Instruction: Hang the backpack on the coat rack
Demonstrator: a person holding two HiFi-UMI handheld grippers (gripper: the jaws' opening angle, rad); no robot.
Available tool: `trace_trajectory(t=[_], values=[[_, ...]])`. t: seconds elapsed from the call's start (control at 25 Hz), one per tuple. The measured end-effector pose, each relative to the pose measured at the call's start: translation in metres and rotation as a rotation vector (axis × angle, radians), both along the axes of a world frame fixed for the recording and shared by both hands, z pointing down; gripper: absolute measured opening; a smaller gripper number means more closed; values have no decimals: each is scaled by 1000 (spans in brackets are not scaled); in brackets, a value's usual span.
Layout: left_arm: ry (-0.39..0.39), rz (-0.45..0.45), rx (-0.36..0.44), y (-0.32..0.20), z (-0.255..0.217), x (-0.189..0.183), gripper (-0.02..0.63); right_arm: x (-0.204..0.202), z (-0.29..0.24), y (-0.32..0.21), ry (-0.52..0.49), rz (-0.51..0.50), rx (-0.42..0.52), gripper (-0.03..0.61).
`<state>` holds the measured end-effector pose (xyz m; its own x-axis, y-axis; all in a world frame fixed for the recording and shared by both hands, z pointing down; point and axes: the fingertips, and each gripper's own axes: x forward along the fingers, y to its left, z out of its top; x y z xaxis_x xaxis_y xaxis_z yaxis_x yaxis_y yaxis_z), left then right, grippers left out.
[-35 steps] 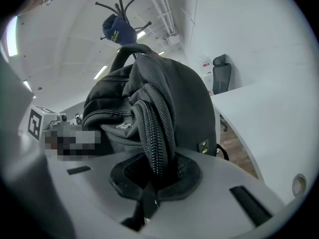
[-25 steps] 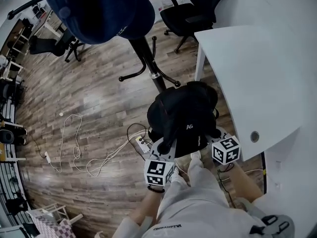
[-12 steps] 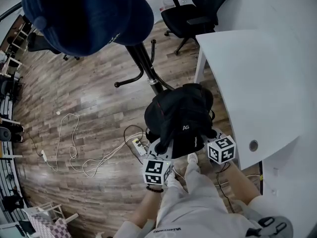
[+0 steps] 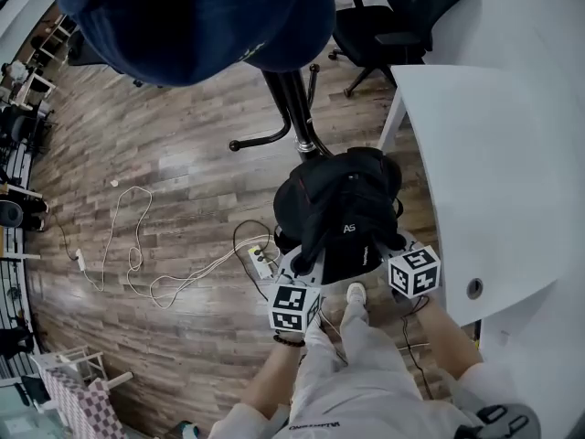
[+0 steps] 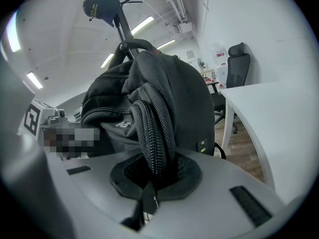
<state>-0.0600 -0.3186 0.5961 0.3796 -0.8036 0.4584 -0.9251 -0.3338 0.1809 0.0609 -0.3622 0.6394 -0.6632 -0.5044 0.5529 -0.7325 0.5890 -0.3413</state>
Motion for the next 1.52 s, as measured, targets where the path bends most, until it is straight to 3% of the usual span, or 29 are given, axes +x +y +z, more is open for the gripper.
trace_trajectory(t=[0.32,0.88,1.12,1.52], values=[[-22,-46,9,-17,15,-11,32,-11,16,-20,8,-31,-12,21],[-74,-129,100,-30,54,-18,34,-19,52,-36,32,-23,30,21],[-83,-136,125,-46,66,-23,38,-23,65,-48,43,-18,48,21],[-40,-73,120,-49,80,-17,105,-23,82,-53,175,-1,112,25]])
